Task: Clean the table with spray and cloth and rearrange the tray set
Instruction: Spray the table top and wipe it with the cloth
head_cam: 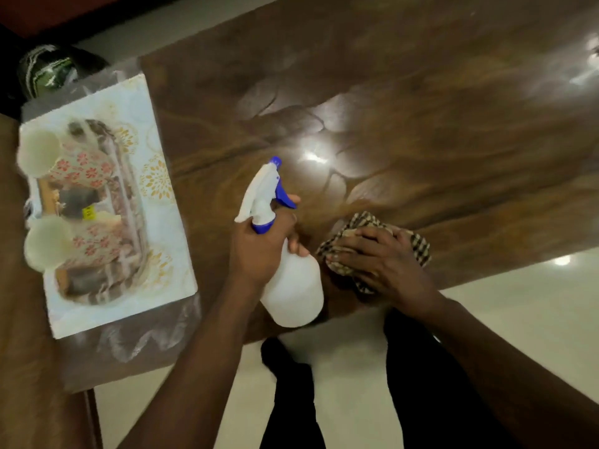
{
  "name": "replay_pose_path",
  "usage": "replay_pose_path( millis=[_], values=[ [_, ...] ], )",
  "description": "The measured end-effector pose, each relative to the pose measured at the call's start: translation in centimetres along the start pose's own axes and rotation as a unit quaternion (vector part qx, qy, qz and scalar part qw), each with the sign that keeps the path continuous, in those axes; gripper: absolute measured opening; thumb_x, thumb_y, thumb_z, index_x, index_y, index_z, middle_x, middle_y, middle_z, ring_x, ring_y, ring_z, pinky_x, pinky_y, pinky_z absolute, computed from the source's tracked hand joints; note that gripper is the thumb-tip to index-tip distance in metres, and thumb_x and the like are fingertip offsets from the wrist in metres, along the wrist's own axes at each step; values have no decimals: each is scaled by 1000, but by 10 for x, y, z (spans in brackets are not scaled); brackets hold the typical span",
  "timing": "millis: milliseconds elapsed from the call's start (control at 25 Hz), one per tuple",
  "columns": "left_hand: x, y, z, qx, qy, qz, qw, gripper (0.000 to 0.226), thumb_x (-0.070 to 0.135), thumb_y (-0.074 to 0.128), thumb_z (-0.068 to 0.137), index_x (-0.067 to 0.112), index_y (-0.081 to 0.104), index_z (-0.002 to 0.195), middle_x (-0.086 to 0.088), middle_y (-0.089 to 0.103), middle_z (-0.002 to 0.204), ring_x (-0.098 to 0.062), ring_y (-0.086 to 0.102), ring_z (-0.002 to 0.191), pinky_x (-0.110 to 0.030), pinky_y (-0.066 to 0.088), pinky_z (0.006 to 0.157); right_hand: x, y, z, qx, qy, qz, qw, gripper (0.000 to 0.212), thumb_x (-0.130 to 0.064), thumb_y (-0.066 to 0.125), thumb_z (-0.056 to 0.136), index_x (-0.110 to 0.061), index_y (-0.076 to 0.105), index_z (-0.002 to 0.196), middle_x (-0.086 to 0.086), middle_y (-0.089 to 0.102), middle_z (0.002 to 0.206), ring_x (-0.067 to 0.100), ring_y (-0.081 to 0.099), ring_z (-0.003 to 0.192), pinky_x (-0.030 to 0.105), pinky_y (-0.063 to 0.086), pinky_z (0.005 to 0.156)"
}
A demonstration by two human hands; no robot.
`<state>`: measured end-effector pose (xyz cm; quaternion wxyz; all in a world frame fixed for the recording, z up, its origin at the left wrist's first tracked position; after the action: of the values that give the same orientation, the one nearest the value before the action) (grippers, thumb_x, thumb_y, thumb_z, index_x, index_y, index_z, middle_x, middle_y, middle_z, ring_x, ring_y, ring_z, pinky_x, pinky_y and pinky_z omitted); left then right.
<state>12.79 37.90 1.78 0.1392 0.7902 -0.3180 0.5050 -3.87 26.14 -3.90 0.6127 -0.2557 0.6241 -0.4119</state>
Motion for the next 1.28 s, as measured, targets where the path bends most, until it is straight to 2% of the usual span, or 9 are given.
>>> replay_pose_path(
  millis=[240,440,520,640,800,920,1040,1160,1280],
  values=[
    [79,210,74,-38,50,32,998,18,3,56,94,14,67,103,2,55,50,-14,57,47,-34,56,60,149,-112,-45,37,66,-61,995,32,-39,43,92,-39,59,120,-15,56,131,18,46,119,37,28,90],
    [138,395,146,-75,166,63,981,17,18,61,90,20,62,107,9,63,55,-8,66,58,-29,60,76,289,-190,-105,105,222,-104,964,37,-29,40,87,-30,66,113,-2,63,120,20,45,118,35,24,97],
    [150,461,159,-81,211,66,972,27,23,64,93,18,56,118,11,69,68,-3,69,64,-21,58,79,328,-208,-122,125,272,-116,947,41,-26,38,84,-27,68,112,0,64,119,20,43,118,32,20,98],
    [149,526,171,-80,247,40,965,56,41,68,89,12,46,131,-17,68,112,-6,72,72,-14,54,70,364,-216,-134,163,287,-114,937,38,-28,37,89,-27,66,114,-1,61,123,22,42,120,32,12,104],
    [140,574,175,-31,291,48,955,68,57,71,78,23,40,128,-1,62,120,-25,69,98,-27,57,86,388,-212,-150,227,278,-105,927,30,-38,26,101,-35,44,125,-12,40,133,19,35,122,38,17,101],
    [135,595,172,-7,291,59,955,75,35,78,82,2,35,134,-11,52,134,9,57,95,2,42,72,395,-202,-160,233,295,-122,919,33,-38,24,102,-35,39,132,-13,36,139,18,31,129,43,19,103],
    [133,600,168,-14,314,81,946,82,23,82,79,-8,30,133,-6,42,130,42,36,90,7,39,71,393,-201,-164,202,327,-179,906,37,-41,24,102,-34,39,135,-11,38,144,18,30,133,47,22,104],
    [127,593,165,-43,297,97,949,93,29,84,76,-2,26,142,-7,40,147,24,44,106,-25,53,98,390,-206,-162,171,343,-208,900,39,-48,31,97,-35,44,132,-8,47,141,18,33,132,48,23,101],
    [116,563,163,-59,283,148,946,105,39,82,75,15,16,153,32,34,133,-12,50,130,-63,36,110,383,-214,-160,155,345,-205,903,47,-56,22,98,-34,44,133,-5,45,144,20,31,136,48,20,104]
  ],
)
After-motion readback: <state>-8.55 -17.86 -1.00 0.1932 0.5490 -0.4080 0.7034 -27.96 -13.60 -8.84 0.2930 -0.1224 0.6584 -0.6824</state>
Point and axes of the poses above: each hand's wrist, its own z-axis towards the middle knuckle, its own y-axis out of the palm, x = y × z, the point moved 3 cm from there along z, towards the middle knuckle
